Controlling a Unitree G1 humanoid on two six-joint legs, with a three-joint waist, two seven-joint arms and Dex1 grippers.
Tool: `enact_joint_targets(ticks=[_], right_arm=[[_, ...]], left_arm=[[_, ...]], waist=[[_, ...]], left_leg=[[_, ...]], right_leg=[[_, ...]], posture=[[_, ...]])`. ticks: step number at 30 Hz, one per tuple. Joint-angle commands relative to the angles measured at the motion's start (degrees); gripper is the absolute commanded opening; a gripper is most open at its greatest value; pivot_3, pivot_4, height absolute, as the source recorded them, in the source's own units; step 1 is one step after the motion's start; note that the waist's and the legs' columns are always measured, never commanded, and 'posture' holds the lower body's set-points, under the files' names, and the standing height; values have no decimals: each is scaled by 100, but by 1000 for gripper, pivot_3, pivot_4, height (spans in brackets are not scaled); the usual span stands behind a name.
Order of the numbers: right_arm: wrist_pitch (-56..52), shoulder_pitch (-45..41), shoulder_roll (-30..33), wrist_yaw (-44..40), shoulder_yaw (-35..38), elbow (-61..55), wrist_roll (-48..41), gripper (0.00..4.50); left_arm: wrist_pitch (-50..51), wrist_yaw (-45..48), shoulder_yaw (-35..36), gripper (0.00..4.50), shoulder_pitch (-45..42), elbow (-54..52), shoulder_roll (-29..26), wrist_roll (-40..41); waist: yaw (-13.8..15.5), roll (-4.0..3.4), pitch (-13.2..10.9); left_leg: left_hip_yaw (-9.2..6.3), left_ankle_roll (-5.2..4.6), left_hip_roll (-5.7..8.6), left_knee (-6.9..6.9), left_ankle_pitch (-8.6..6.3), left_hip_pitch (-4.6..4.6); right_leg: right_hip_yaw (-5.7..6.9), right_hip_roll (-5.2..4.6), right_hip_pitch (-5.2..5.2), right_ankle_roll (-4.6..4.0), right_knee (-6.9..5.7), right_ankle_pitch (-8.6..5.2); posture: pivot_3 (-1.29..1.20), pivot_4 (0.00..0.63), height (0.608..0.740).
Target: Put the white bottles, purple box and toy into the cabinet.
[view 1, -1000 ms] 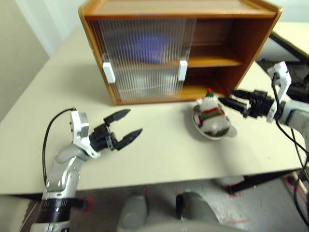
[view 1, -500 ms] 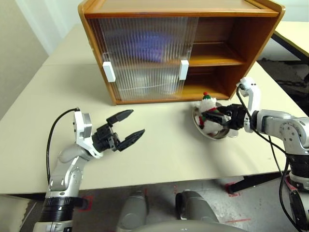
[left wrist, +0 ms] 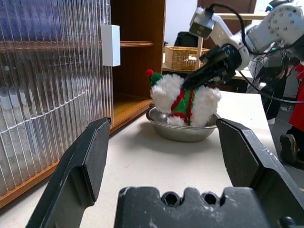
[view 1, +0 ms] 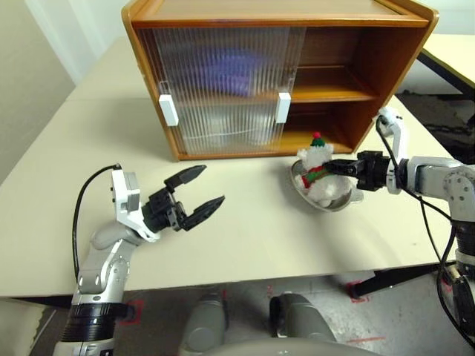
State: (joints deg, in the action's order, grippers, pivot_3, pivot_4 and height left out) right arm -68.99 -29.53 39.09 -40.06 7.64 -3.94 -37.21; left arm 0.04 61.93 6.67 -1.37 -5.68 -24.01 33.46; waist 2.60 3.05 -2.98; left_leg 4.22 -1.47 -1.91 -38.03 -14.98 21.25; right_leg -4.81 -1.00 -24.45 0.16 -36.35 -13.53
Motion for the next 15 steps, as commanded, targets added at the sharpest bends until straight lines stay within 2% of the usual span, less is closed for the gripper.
enact_joint_targets(ticks=[1,6,15], right_arm=[[-184,-302,148,-111,311,85,-251,10],[-117,-1063,22,99,854,504,-434,10],[2059,-2109,-410,514,993,1985,385,10]], left_arm=[[1,46,-39,4500,-3,72,-48,-33],[-20,71,-63,4500,-34,121,-38,-62],[-7,79,-50,4500,-68,122,-75,-69]], waist=[[-2,0,0],[-3,-2,-1],[-9,6,8]], left_leg=[[0,0,1,-1,0,0],[1,-3,1,-4,2,0],[5,-4,2,-5,2,1]], right_leg=[[-1,-1,-1,0,0,1],[-3,0,-1,2,-1,6],[-4,-3,-2,2,0,9]], posture=[[183,0,740],[175,0,740],[185,0,740]])
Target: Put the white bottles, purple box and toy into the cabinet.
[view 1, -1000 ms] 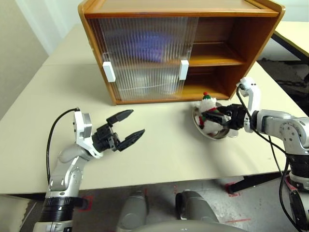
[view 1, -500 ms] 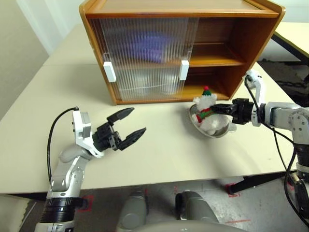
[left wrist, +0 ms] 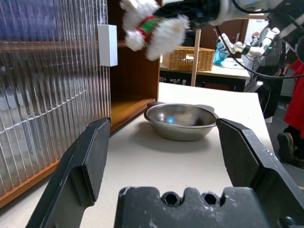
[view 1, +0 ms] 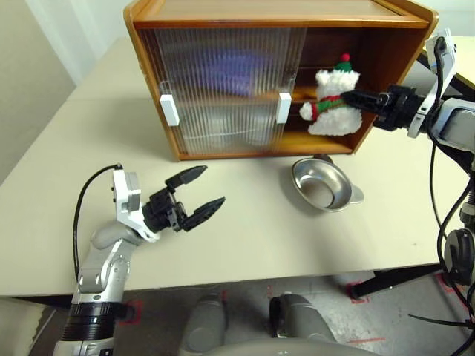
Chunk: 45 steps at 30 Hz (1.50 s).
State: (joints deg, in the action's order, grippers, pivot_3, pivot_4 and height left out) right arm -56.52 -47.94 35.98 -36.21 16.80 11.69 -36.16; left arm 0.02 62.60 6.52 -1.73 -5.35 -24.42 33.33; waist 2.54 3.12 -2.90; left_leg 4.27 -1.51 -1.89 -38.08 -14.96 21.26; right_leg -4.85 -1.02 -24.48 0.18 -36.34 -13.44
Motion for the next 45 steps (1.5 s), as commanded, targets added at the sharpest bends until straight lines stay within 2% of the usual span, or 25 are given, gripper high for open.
enact_joint_targets(ticks=[1,5,13,16,24,26,30,33,35,40,45], right_arm=[[1032,-351,-158,158,83,598,353,10],[2285,-663,-403,248,37,1392,772,10],[3337,-1041,-629,105,-188,2384,1229,10],[3582,-1066,-728,176,-205,2472,1361,982],[3721,-1097,-437,107,-121,2476,1469,4074],[3723,-1060,-281,59,-134,2439,1505,4456],[3481,-909,-22,-154,-169,2192,1461,4456],[2397,-501,492,-848,-241,1731,1148,4456],[1277,153,959,-1281,-207,1201,768,4456],[-545,1727,1624,-1588,225,200,9,4456],[-1311,2927,1442,-1276,837,-4,-317,4456]], left_arm=[[-5,3,-41,4500,-30,81,-33,-60],[-19,-58,-34,4500,28,23,-10,-60],[2,-238,67,4500,39,-89,95,105],[23,-311,72,4500,6,-135,121,116],[16,-333,31,4500,51,-133,122,105],[21,-324,26,4500,20,-98,113,101],[29,-311,17,4500,-17,-71,101,93],[32,-308,27,4500,-39,-51,88,95],[25,-296,35,4500,-9,-63,73,97],[15,-284,67,4500,64,-76,78,101],[29,-292,-28,4500,-2,-65,170,62]], waist=[[-4,-2,1],[1,-3,2],[9,-9,4],[8,-13,6],[48,-18,8],[58,-19,8],[65,-20,10],[96,-23,12],[165,-21,13],[269,-22,15],[263,-23,15]], left_leg=[[0,0,0,1,0,0],[-1,0,-2,2,0,0],[-1,0,-1,2,0,1],[0,0,-3,2,0,0],[-1,0,-2,2,0,2],[0,0,-1,2,0,2],[0,0,-1,2,0,1],[0,0,-1,2,0,1],[-2,-1,-1,2,0,4],[-6,-5,0,0,-2,7],[2,-6,-2,-1,-2,6]], right_leg=[[-1,0,-1,0,0,0],[0,1,-1,-1,0,1],[0,-4,-2,-19,-2,12],[-2,-4,-2,-25,-4,15],[0,-6,-3,-26,-6,15],[0,-7,-3,-26,-5,15],[-1,-6,-4,-26,-5,15],[-2,-5,-3,-26,-4,15],[1,-7,-2,-25,0,14],[5,-11,2,-13,11,7],[-4,1,22,-4,10,2]], posture=[[193,0,740],[204,0,740],[217,0,740],[227,0,740],[209,0,740],[207,0,740],[206,0,740],[206,0,740],[216,5,740],[207,12,740],[194,25,740]])
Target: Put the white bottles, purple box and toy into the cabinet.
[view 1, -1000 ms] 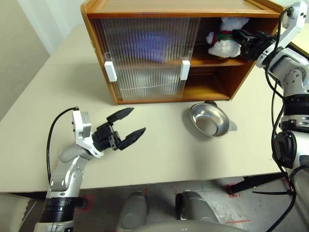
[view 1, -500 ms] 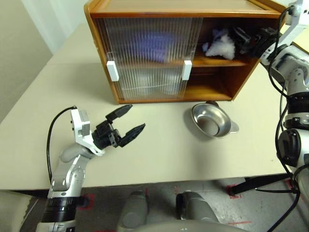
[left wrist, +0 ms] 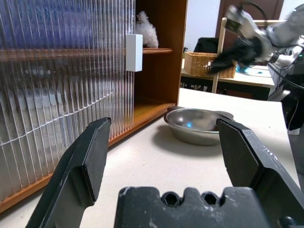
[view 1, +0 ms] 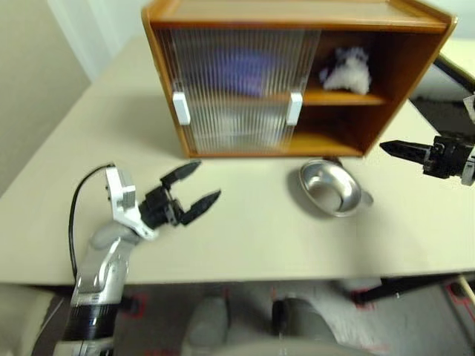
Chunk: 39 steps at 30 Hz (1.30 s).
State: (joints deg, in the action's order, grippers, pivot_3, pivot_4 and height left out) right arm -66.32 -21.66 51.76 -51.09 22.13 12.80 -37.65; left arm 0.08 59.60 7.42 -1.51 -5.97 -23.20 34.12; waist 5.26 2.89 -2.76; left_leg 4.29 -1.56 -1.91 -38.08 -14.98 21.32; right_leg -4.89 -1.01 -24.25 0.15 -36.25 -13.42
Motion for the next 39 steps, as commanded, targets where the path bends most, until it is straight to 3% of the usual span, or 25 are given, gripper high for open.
enact_joint_targets(ticks=[1,11,22,25,35,39], right_arm=[[-432,454,-245,293,416,-113,-221,4456],[-645,1099,-988,636,724,85,-449,4456],[-626,571,-1496,829,523,116,-565,4456],[-665,454,-1588,851,510,101,-633,3834],[-1133,519,-1339,565,381,52,-870,114],[-1254,598,-1341,581,447,-28,-1037,1]], left_arm=[[27,9,-141,4500,-39,-2,62,-24],[15,17,-245,4500,-94,29,63,-48],[-4,98,-209,4500,-34,54,-75,-87],[-17,102,-200,4500,-23,62,-88,-94],[-63,107,-117,4500,-52,103,-126,-83],[-58,116,-86,4500,-69,111,-144,-70]], waist=[[-22,1,0],[-128,1,-1],[-117,0,-1],[-118,0,-1],[-104,2,3],[-96,11,9]], left_leg=[[1,0,0,-2,0,-4],[4,-8,6,-10,5,-5],[2,-8,6,-8,5,-4],[2,-8,6,-8,5,-4],[1,-8,6,-8,5,-3],[-1,-8,6,-10,5,-4]], right_leg=[[-1,2,2,0,-1,0],[-10,5,5,1,-3,2],[-7,4,3,6,-2,4],[-7,4,2,8,-1,5],[-6,3,2,11,0,7],[-3,3,9,11,0,6]], posture=[[195,26,740],[196,30,740],[208,19,740],[212,16,740],[215,11,740],[213,10,740]])
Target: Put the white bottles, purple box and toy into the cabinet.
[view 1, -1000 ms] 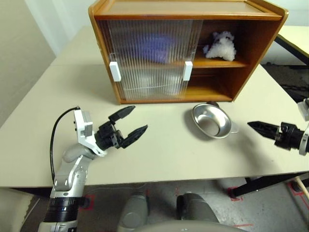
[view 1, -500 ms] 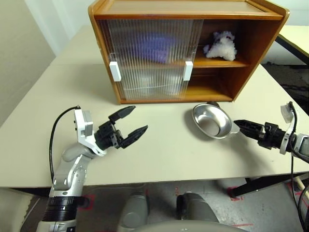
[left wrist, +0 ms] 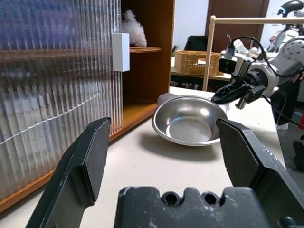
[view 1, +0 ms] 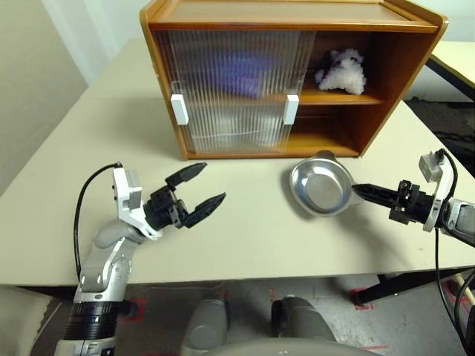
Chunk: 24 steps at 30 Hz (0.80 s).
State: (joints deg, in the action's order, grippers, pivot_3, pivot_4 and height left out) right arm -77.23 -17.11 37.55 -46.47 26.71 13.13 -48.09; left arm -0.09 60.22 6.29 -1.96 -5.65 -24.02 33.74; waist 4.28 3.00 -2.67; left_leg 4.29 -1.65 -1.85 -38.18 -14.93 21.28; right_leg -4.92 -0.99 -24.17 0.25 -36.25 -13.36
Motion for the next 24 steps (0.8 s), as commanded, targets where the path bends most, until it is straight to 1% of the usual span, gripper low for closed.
enact_joint_targets(ticks=[1,4,8,12,16,20,24], right_arm=[[-231,159,78,119,45,-90,-69,1],[-373,139,63,169,210,-113,-248,1],[-579,-97,-99,372,746,73,-582,1],[-626,-463,-660,943,1473,259,-917,1],[-521,-719,-1109,1530,1844,274,-1024,1],[6,-861,-1366,1950,1798,390,-799,1],[669,-954,-1340,1943,1487,640,-509,1]], left_arm=[[-40,59,30,4500,-22,78,-65,-33],[-35,65,40,4500,-26,79,-72,-26],[-22,75,40,4500,-45,90,-69,-28],[-13,64,28,4500,-84,98,-59,-38],[-9,57,34,4500,-103,104,-59,-39],[-10,39,37,4500,-108,97,-53,-44],[-19,16,43,4500,-126,108,-42,-52]], waist=[[2,0,0],[7,0,0],[6,0,0],[-18,0,0],[-21,-3,1],[-15,-8,4],[-13,-14,8]], left_leg=[[0,0,1,-1,0,0],[1,0,1,-1,0,0],[-1,0,1,1,0,2],[0,0,0,4,0,11],[1,0,-3,5,0,8],[0,0,-2,5,0,5],[0,0,0,4,0,4]], right_leg=[[-1,-1,1,0,0,0],[-1,-2,1,0,1,0],[1,-1,-7,3,6,2],[-2,1,-9,6,10,4],[-1,3,-7,6,9,5],[-1,1,-10,7,12,6],[-1,-1,-15,11,19,9]], posture=[[212,10,740],[211,10,740],[208,10,740],[209,8,740],[209,7,740],[212,5,740],[218,3,740]])
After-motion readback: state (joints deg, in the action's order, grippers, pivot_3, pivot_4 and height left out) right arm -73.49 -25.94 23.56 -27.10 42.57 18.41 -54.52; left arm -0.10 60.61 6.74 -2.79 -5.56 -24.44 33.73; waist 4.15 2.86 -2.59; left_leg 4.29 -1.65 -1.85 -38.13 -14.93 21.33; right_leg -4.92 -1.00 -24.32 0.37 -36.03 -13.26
